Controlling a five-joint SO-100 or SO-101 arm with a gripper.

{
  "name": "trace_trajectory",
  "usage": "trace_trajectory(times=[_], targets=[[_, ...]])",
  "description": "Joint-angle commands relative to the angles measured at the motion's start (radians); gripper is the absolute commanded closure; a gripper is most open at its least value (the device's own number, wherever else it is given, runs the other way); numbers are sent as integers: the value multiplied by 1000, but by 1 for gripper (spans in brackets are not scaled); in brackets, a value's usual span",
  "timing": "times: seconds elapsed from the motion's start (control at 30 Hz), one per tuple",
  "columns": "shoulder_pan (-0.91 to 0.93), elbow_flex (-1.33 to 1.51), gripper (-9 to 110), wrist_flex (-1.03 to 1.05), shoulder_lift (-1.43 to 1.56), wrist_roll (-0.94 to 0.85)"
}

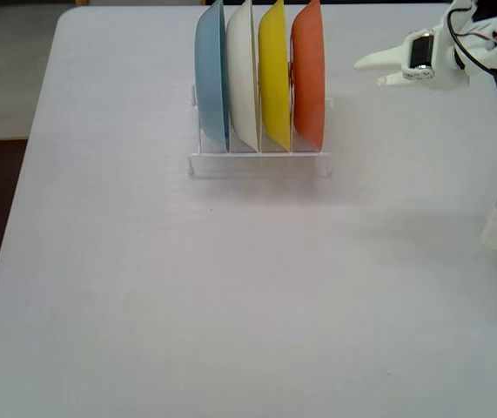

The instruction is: Please take one of the plates.

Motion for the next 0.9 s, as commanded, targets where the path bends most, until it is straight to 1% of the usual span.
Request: trace_trajectory(times=[0.0,0.47,0.63,0.87], targets=[[31,-144,69,14,-43,-66],[46,-476,67,75,-360,-189],[46,-540,67,87,-422,-212],[49,-561,66,91,-465,-227]])
